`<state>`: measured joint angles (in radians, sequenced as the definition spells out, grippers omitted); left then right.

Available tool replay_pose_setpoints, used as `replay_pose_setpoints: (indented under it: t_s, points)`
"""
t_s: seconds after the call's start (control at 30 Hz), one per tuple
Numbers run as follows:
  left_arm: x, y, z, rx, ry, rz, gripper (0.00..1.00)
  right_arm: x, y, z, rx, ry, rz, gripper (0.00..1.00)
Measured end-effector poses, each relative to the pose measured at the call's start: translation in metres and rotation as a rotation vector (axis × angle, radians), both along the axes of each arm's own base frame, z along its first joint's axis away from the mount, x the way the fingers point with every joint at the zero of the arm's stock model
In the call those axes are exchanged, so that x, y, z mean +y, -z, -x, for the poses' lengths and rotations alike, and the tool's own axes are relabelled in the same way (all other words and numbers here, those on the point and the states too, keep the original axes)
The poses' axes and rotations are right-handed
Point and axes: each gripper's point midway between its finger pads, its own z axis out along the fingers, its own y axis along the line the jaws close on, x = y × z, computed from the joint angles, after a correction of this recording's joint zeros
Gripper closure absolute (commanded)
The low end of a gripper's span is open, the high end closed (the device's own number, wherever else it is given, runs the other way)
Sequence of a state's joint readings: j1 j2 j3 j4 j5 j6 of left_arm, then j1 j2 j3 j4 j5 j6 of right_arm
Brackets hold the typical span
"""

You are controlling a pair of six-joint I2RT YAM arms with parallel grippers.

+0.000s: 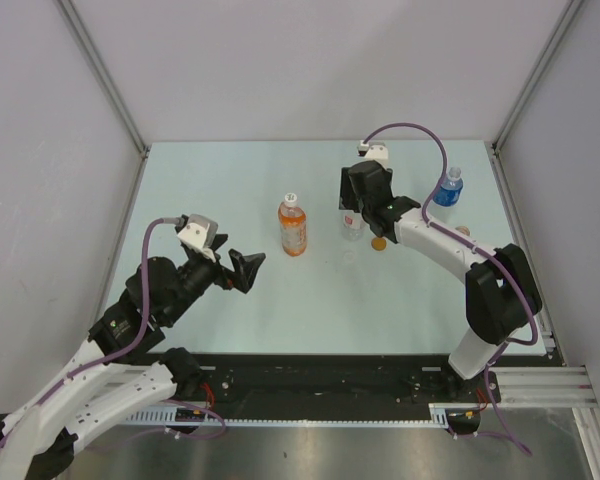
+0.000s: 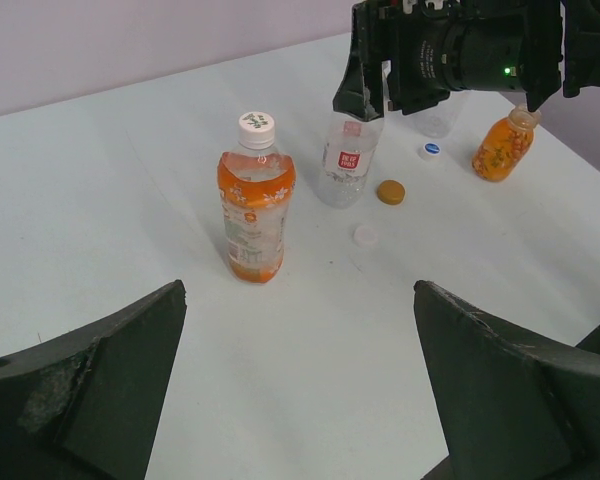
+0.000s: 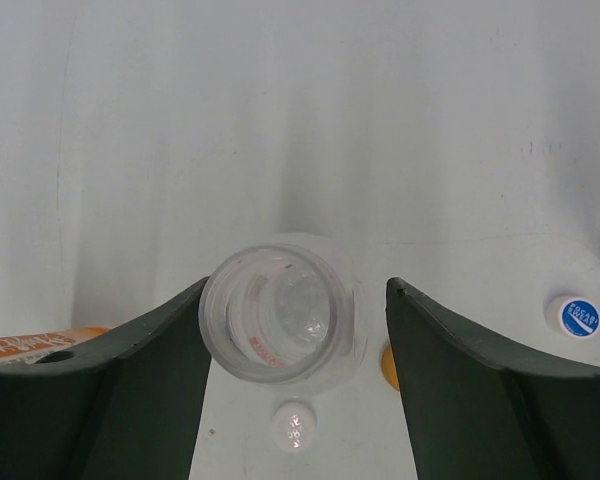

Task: Unscrew the bottle caps

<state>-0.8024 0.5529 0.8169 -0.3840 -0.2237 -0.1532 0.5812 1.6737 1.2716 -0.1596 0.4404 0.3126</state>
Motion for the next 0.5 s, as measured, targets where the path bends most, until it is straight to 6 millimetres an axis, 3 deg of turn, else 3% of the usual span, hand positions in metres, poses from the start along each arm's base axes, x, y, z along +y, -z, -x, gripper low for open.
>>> replay_pose_setpoints:
  t_s: [0.5]
  points:
    - [-0.0033, 0.0009, 0.0012, 0.007, 0.016, 0.002, 0.0, 0.0031, -0.0056, 0.004, -0.009, -0.006, 0.0, 0.23]
